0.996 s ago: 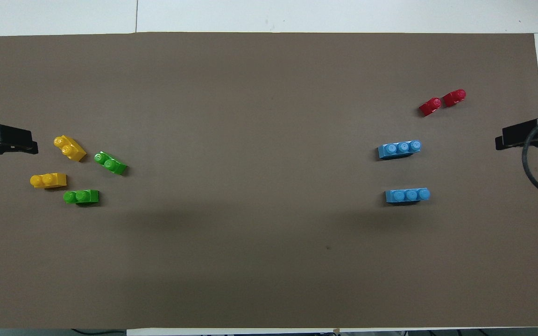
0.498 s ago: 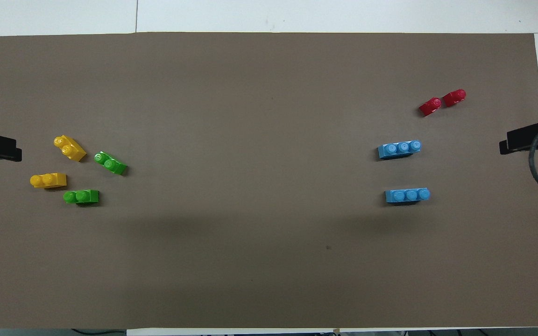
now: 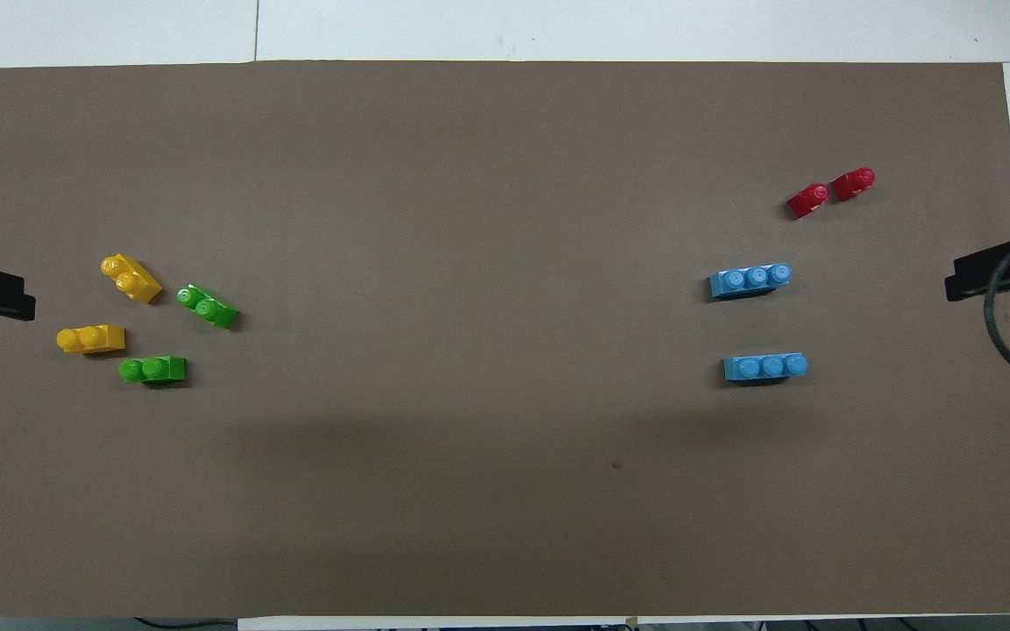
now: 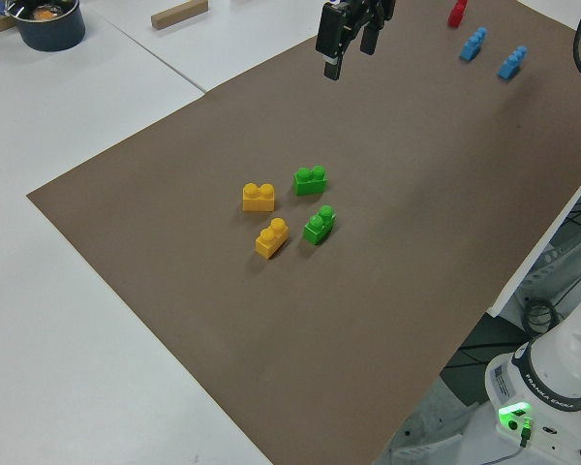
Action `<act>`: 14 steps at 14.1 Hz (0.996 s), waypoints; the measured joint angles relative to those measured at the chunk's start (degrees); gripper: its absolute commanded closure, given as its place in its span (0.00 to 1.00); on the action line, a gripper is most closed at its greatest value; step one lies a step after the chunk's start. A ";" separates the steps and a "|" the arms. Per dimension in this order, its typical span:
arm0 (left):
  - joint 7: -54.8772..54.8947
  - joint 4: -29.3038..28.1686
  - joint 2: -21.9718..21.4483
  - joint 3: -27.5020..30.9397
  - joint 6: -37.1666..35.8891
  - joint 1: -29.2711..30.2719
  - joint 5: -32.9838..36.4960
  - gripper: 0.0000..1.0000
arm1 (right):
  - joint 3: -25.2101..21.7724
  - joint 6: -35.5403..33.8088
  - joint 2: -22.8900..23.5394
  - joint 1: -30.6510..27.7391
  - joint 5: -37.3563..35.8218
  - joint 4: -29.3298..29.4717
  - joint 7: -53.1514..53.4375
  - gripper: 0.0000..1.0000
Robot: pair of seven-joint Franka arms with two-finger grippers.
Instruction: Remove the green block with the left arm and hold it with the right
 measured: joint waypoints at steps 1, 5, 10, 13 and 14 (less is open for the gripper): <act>0.03 0.00 0.00 -0.02 -0.02 0.00 0.00 0.00 | 0.02 0.00 0.00 0.04 -0.07 0.00 0.00 0.00; 0.05 -0.01 0.00 -0.13 -0.03 -0.01 0.00 0.00 | 0.00 0.00 0.00 0.00 -0.09 0.02 0.00 0.00; -0.02 0.00 -0.01 -0.26 -0.07 -0.05 -1.11 0.00 | -0.01 0.11 0.00 0.00 -0.09 0.02 0.00 0.00; -0.90 0.00 -0.01 0.24 -0.07 -0.04 -3.80 0.00 | -0.02 0.50 0.00 -0.02 -0.10 0.03 0.00 0.00; -1.07 0.00 -0.01 0.34 -0.07 -0.04 -3.97 0.00 | -0.05 0.52 0.00 -0.04 -0.10 0.03 0.00 0.00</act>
